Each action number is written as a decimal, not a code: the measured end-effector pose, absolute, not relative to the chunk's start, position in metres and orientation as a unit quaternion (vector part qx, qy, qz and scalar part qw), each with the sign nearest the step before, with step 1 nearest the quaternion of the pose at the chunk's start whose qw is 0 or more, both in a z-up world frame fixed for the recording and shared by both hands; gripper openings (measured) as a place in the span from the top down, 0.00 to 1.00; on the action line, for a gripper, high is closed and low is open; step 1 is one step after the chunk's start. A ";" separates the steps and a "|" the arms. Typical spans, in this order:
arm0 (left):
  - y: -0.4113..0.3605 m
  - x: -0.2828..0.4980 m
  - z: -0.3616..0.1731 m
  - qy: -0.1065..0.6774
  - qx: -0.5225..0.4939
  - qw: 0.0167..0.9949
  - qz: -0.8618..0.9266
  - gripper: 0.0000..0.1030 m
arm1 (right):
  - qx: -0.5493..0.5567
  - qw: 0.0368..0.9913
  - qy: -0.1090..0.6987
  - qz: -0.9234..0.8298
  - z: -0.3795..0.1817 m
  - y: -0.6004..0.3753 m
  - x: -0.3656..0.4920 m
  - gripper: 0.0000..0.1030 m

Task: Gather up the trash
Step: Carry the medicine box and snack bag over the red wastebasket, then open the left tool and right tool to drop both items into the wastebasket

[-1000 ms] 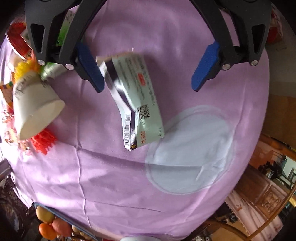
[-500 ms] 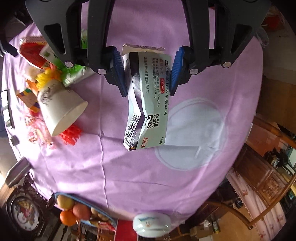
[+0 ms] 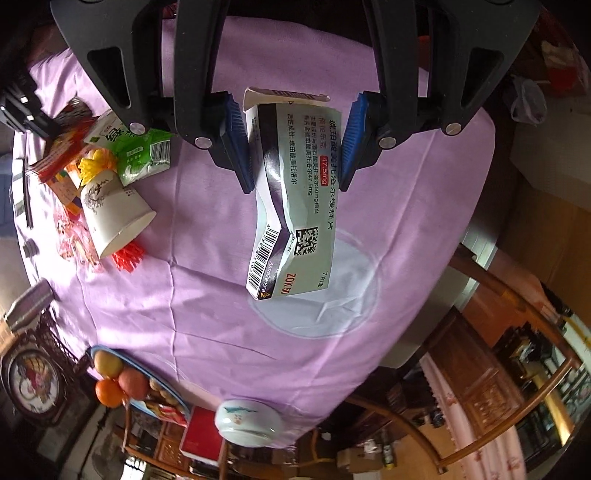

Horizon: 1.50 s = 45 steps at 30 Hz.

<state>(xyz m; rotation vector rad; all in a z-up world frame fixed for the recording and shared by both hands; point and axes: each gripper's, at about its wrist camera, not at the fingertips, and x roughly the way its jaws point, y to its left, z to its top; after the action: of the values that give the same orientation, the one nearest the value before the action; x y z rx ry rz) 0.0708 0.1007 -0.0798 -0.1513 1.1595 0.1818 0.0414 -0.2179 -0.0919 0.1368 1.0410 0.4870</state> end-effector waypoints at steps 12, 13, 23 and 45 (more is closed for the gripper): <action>0.131 0.039 -0.061 0.519 -0.117 0.833 0.155 0.55 | 0.069 0.835 0.442 0.322 -0.040 -0.193 0.069 0.87; 0.138 0.032 -0.060 0.517 -0.124 0.830 0.167 0.55 | 0.067 0.830 0.442 0.333 -0.038 -0.186 0.071 0.87; 0.240 -0.081 -0.072 0.507 -0.216 0.777 0.305 0.54 | 0.017 0.765 0.459 0.452 -0.031 -0.071 0.074 0.87; 0.369 -0.195 -0.170 0.543 -0.329 0.678 0.369 0.40 | -0.097 0.685 0.497 0.524 -0.031 0.107 0.001 0.87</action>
<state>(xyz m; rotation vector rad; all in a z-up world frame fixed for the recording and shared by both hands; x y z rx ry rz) -0.1955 0.3691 -0.1697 -0.7387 1.2207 0.8298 0.0014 0.1074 -0.0308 -0.2175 1.1134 1.1735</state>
